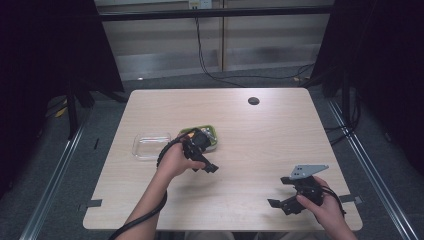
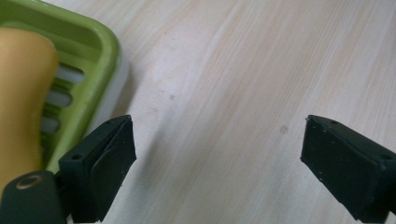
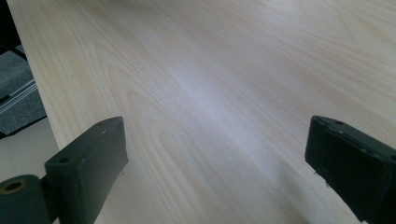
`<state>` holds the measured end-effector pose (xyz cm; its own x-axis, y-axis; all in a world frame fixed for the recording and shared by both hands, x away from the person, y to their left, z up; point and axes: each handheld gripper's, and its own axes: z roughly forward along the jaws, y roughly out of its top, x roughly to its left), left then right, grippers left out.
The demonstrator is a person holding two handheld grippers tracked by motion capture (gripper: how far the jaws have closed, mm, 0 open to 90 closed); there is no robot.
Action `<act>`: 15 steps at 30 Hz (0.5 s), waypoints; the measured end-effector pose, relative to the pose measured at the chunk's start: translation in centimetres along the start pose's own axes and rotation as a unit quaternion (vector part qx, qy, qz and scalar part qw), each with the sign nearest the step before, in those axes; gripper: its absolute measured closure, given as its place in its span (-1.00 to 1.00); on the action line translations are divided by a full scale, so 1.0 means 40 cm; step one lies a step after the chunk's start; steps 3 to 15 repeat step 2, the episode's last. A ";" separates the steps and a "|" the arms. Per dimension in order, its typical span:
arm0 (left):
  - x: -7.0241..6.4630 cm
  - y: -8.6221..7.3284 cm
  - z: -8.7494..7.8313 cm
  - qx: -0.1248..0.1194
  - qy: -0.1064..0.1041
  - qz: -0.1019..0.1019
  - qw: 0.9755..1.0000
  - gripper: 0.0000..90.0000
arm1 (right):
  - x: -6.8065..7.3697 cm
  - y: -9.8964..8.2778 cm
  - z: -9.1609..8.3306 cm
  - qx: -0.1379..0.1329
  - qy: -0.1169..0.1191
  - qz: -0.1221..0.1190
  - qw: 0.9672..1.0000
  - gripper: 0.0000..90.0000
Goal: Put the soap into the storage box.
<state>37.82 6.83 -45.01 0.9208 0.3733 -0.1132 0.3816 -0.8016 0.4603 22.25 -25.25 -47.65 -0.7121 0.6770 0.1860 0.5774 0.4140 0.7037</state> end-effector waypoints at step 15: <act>-0.017 -0.012 0.013 -0.015 0.003 -0.001 1.000 -0.79 | 0.001 -0.001 0.001 0.000 0.000 0.002 1.000 -0.88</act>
